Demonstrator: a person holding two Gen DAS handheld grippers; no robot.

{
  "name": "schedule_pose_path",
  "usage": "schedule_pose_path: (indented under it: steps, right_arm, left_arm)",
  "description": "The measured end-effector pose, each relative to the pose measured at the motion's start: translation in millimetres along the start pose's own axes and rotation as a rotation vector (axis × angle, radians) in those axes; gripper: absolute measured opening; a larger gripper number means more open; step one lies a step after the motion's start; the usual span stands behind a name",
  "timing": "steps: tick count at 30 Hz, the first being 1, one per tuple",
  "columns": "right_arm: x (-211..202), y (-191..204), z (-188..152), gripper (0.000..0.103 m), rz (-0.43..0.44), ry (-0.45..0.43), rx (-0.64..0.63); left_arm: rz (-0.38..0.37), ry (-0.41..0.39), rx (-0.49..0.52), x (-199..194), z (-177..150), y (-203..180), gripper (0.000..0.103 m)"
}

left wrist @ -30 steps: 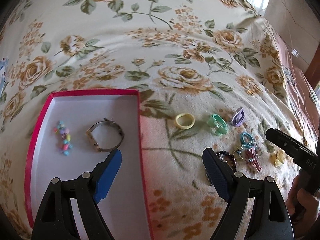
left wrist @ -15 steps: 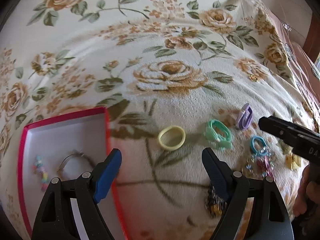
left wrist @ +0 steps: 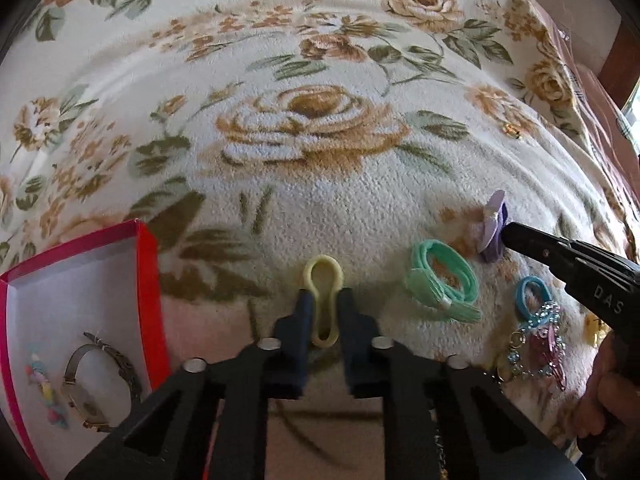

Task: Organize jewelry
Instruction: 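Grasp the yellow hair tie with left tool while right tool grasps the purple hair tie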

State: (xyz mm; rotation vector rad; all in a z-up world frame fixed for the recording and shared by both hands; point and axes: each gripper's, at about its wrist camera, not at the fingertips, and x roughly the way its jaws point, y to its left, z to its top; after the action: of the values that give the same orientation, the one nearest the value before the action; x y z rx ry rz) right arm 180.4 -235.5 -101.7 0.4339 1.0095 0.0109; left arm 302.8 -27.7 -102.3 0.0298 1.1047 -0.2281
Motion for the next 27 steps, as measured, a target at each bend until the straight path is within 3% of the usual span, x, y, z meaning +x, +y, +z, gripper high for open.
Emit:
schedule_pose_path:
  steps: [5, 8, 9, 11, 13, 17, 19, 20, 22, 27]
  right_arm:
    - [-11.3, 1.1, 1.5, 0.000, -0.005, -0.036, -0.002]
    - [-14.8, -1.1, 3.5, 0.010, 0.056, -0.041, 0.040]
    - [-15.0, -1.7, 4.1, 0.021, 0.073, -0.043, 0.058]
    - [-14.1, 0.9, 5.3, 0.035, 0.084, -0.046, 0.063]
    - [-9.5, 6.2, 5.6, 0.036, 0.074, -0.037, 0.049]
    - [8.5, 9.1, 5.0, 0.032, 0.029, 0.007, 0.044]
    - [11.7, 9.3, 3.6, 0.023, 0.018, 0.008, 0.038]
    - [10.9, 10.0, 2.9, 0.009, 0.015, 0.002, 0.031]
    - [7.9, 11.4, 2.3, 0.000, 0.010, -0.009, 0.025]
    - [-8.6, 19.8, 2.7, 0.000, 0.031, -0.048, 0.002]
  left_arm:
    - [-0.027, -0.036, -0.017, -15.6, -7.6, 3.2, 0.006]
    - [-0.043, -0.051, -0.035, -26.5, -13.1, 6.0, 0.006]
    - [-0.049, -0.056, -0.039, -31.7, -15.8, 7.1, 0.006]
    - [-0.055, -0.064, -0.043, -38.7, -19.2, 8.3, 0.006]
    - [-0.061, -0.071, -0.045, -45.5, -23.3, 8.9, 0.006]
    - [-0.072, -0.077, -0.049, -54.4, -29.1, 10.3, 0.006]
    - [-0.076, -0.080, -0.052, -57.2, -31.0, 11.8, 0.006]
    - [-0.078, -0.081, -0.054, -58.6, -32.0, 12.8, 0.006]
    - [-0.082, -0.084, -0.059, -61.0, -33.5, 15.1, 0.006]
    - [-0.089, -0.105, -0.081, -72.8, -40.3, 22.9, 0.006]
